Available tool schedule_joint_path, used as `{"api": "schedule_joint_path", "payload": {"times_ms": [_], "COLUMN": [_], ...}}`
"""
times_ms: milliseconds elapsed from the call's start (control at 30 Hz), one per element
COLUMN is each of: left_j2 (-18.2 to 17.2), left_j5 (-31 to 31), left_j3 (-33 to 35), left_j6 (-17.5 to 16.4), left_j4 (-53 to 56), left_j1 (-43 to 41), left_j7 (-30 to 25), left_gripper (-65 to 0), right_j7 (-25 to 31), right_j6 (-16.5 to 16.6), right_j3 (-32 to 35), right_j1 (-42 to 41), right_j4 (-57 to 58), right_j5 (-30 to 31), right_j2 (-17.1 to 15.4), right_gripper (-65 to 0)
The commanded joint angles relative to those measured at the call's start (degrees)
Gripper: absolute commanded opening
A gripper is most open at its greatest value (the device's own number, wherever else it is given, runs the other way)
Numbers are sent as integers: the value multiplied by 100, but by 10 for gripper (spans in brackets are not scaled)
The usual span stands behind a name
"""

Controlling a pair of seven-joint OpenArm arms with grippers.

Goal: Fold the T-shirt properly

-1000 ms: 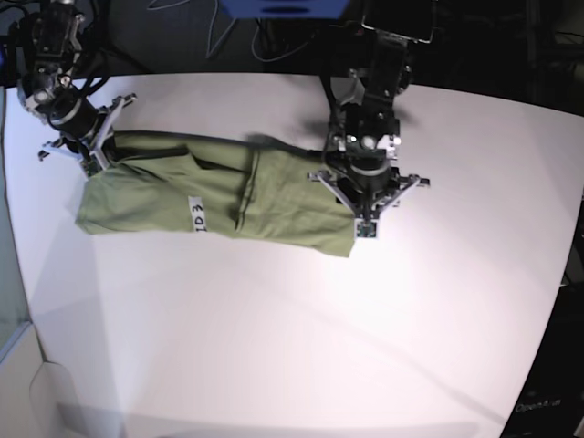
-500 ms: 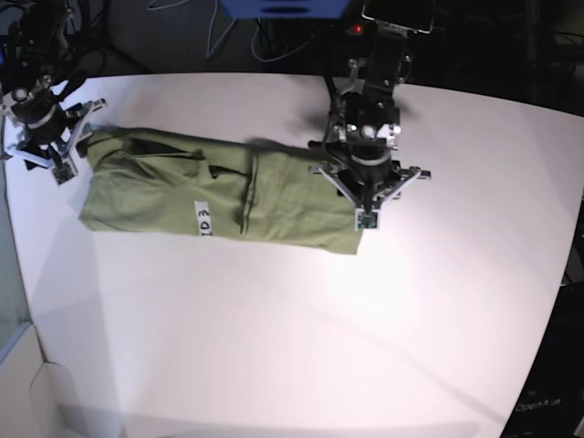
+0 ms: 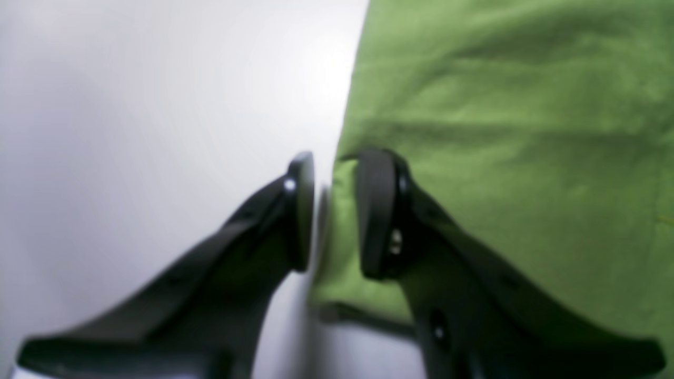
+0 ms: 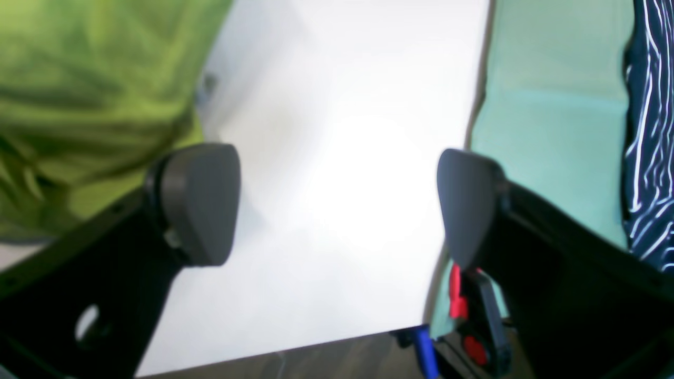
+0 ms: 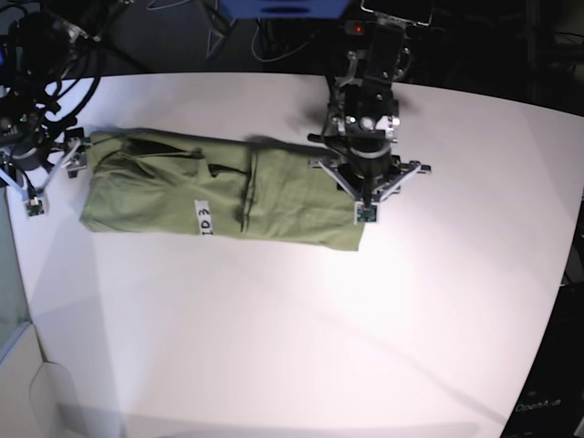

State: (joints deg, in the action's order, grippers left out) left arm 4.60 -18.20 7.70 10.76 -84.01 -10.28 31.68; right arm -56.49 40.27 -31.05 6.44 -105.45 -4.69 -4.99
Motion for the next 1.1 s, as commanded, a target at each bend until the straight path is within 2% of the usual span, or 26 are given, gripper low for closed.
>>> {"api": "schedule_joint_path", "payload": {"times_ms": [0,533,800,900,1067], "left_j2": [-7,-7,-7,-7,-7], "left_j5": [206,206,198,198,189], "left_j3": [-10,-10,-10,-10,-10], "left_j6": [-87,-87,-87,-87,-79], "left_j4": [106,106,106,106,106], "left_j1": [-189,-180,-145,-145,-145], "left_j7": [880,880,889,898,915], "left_gripper": [-508,-508,-508,-508,-508], "right_j7": [-61,-1283,-1459,-1485,-1670], "right_j6": [-27,-27,-27,-27,-27], "right_j3": [-20,-3,6,6,-12], "right_j1": [-129,-1184,-1351,-1360,-1483], "right_j4": [-114,-97,-18,220,800], "right_j5": [-19,-10,-10,350,1106], "right_j2": [3,416,741,732,433], "right_gripper": [-84,-87,-83,-81,-81]}}
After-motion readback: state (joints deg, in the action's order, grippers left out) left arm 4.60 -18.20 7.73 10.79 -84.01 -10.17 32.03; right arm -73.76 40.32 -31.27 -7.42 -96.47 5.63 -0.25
